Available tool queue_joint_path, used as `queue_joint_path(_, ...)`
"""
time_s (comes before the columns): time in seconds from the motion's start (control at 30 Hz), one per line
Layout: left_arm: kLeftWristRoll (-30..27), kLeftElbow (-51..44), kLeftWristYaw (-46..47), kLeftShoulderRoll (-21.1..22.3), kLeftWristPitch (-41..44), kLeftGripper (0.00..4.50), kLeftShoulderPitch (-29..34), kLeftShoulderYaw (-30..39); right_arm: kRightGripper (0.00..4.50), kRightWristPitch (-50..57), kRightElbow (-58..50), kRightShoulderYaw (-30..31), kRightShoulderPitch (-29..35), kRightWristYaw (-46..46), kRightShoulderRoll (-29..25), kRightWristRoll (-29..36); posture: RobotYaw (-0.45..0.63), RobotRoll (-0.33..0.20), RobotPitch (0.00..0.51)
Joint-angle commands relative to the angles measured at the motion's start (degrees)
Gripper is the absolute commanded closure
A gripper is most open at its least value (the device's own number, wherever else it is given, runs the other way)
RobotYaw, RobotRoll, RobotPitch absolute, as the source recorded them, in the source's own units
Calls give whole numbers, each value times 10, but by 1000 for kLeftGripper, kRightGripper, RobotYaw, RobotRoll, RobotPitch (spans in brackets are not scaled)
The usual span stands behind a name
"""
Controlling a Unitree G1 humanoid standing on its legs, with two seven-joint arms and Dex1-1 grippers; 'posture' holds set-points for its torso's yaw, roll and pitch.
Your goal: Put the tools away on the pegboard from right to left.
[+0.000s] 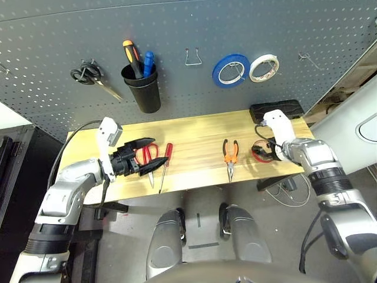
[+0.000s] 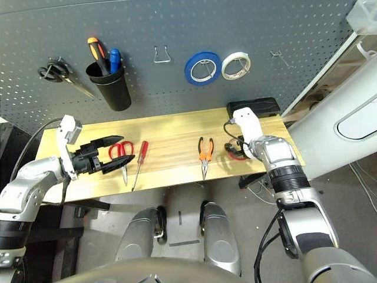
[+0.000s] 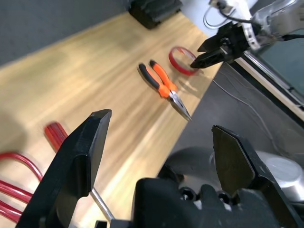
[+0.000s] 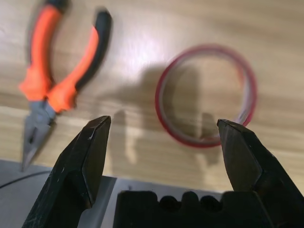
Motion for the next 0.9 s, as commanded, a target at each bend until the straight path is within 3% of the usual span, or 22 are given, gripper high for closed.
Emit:
queue_joint_path(0.03,-10,-24,-3,2,16,38,15,-2,0,-30,51,5,-7,-25,20,-18,-9,0,258)
queue_joint_path(0.27,-9,-30,3,-1,22,38,17,-3,0,-87,162,5,-39,-39,58,-30,6,0,253)
queue_joint_path(0.4,-8,-38,15,-6,27,0,12,-6,926,-155,252,-3,-62,-51,75,-38,20,0,243)
queue_joint_path(0.6,-8,-43,32,-14,28,0,6,-4,3187,-202,318,-15,-83,-62,80,-44,24,0,210)
queue_joint_path(0.73,-2,-34,41,-24,20,0,-6,-8,4470,-211,281,-14,-81,-67,60,-52,10,0,171)
queue_joint_path(0.9,-5,-28,63,-42,14,0,-11,7,4470,-175,131,-10,-43,-66,23,-62,-24,0,130)
